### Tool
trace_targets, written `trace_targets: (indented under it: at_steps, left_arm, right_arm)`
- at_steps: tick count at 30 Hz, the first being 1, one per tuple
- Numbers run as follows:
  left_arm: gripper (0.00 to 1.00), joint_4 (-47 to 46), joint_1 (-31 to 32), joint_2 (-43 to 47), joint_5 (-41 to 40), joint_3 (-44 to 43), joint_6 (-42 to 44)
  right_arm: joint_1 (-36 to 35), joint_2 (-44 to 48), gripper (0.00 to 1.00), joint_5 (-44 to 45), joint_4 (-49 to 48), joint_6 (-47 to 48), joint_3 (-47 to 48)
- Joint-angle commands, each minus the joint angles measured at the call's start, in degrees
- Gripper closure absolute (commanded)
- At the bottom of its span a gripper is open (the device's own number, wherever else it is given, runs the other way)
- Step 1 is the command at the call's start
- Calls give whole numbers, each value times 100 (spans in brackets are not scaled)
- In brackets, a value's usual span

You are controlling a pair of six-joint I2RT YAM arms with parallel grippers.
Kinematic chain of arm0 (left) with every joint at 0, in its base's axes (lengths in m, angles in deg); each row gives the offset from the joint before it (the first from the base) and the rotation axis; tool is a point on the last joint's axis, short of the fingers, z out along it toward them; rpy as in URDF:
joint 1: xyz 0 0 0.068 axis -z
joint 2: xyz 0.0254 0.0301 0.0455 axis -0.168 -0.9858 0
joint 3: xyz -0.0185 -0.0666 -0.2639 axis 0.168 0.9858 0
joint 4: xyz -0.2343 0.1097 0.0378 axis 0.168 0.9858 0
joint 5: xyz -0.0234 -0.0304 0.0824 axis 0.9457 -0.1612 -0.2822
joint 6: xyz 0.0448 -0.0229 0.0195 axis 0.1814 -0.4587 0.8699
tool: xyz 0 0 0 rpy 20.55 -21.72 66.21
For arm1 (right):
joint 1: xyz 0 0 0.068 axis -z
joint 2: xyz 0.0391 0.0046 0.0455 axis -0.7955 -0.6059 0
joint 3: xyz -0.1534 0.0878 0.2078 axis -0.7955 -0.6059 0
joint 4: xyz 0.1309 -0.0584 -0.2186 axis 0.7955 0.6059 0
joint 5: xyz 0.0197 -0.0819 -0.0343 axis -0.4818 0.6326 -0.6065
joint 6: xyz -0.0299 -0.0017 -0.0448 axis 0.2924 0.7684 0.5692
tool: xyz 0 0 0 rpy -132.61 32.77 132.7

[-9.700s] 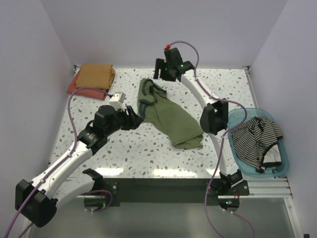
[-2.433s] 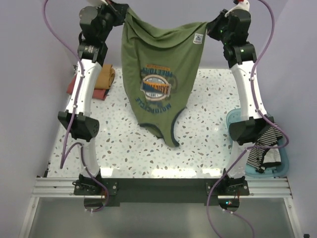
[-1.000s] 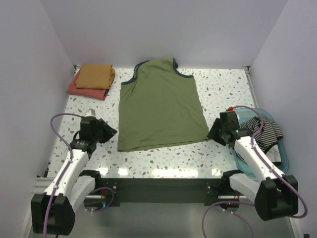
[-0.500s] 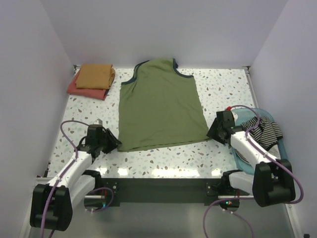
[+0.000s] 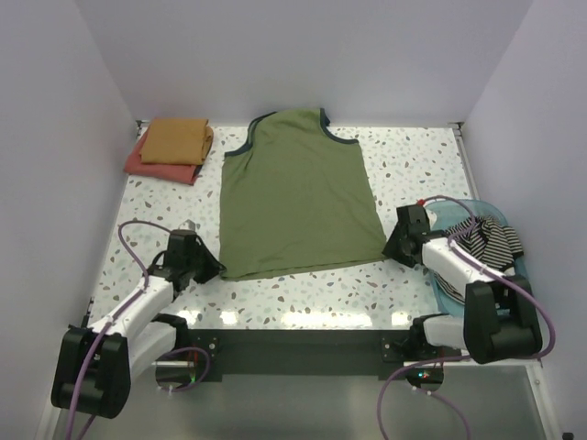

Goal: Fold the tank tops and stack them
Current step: Flatten the tank top out

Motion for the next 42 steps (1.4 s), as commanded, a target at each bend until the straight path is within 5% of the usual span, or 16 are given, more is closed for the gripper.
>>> trace_targets:
  at_steps: [1,5,7,12,19,30,33,36,42]
  left_arm:
    - [93,149,53,-70,-52,65,45]
    - [100,245,53,26,-8,-155,176]
    - [100,333,53,132,9,-347,281]
    - [100,815,53,632,71,-1058,607]
    - [100,1554,53,1625,132,-2331,774]
    - [100,2336,53,1460,290,-5928,976]
    - [100,2373,53,1555,378,-5467,985]
    - [100,2267,53,1976,361,-4843,924]
    - [100,1793,53,1847,948,-4401,758]
  right_arm:
    - [18,-206,55,64,-242,-23,218]
    - [27,-417,90,108,-233,30,350]
    - [27,-295,99,213,-76,91,438]
    - [27,1054,100,301,671,275,763]
    - [27,2516,100,328,2295,548,2394]
    - [27,2554,100,-181,3255,813,5641]
    - [27,2640,100,-1094,3388,542,4986]
    - [18,3358,91,-2183,2504,24,2593]
    - [9,4117,86,-2695,1912,-382,504]
